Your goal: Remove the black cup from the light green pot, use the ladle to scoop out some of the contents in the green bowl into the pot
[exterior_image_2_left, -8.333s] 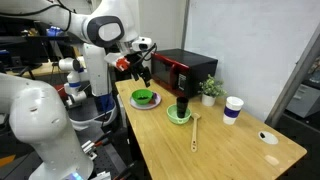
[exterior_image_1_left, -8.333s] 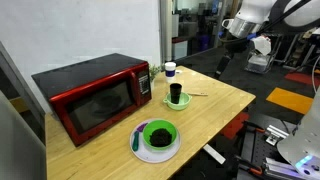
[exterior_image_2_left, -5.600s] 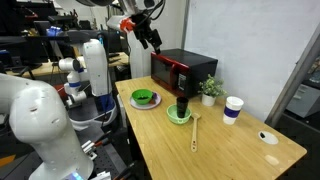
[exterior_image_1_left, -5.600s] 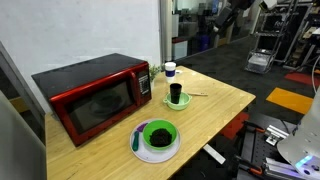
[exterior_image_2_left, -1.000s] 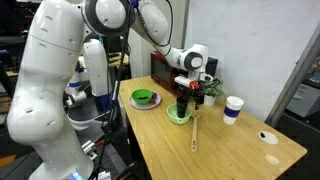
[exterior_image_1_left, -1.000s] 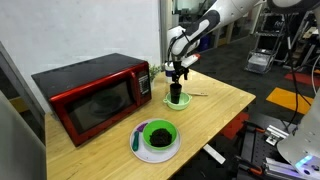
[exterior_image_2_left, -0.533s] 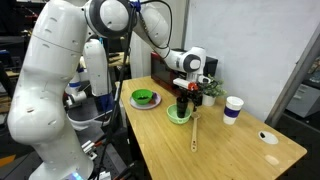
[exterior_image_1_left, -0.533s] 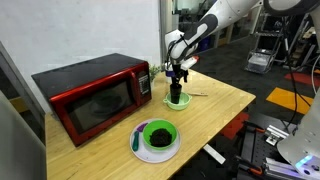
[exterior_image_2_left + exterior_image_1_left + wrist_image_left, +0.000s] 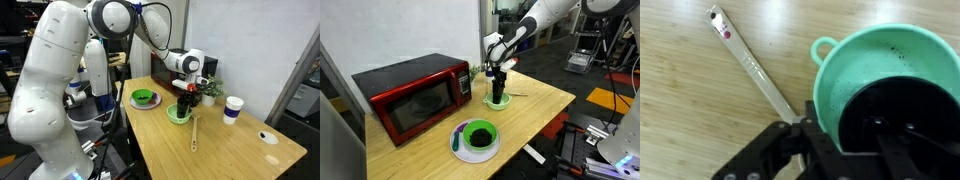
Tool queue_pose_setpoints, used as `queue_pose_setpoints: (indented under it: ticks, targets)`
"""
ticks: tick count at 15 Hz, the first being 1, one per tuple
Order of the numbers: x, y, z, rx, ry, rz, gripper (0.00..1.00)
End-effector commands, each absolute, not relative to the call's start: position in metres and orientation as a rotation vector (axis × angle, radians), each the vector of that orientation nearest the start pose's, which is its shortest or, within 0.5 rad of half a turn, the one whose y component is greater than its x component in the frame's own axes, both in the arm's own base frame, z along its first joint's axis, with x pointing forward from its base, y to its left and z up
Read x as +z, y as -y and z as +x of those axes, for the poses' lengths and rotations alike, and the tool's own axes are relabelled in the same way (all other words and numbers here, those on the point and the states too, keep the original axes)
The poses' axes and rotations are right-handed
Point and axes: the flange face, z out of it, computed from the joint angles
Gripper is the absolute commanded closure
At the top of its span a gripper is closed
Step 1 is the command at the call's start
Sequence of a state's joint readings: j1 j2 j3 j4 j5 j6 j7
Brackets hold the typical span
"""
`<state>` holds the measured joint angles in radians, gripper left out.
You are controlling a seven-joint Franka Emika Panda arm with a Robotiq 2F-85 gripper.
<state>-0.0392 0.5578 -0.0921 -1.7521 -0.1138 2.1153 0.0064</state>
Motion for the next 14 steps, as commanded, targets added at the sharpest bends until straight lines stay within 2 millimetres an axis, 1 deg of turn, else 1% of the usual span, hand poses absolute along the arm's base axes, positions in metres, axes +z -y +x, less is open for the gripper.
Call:
queue_pose_setpoints:
  ticks: [1,2,3,4,6,9,12,14]
  targets:
    - [0.239,0.084,0.640,0.337,-0.048,-3.255,0.90]
    - [0.239,0.083,0.639,0.335,-0.040,-3.254,0.96]
    - [0.241,0.082,0.638,0.328,-0.031,-3.253,0.99]
    - [0.244,0.081,0.638,0.320,-0.023,-3.253,1.00]
    - [0.256,0.075,0.634,0.287,0.007,-3.252,1.00]
    - [0.267,0.069,0.621,0.266,0.055,-3.257,0.98]
    - [0.288,0.066,0.601,0.223,0.130,-3.244,0.98]
    - [0.311,0.066,0.585,0.175,0.159,-3.230,0.98]
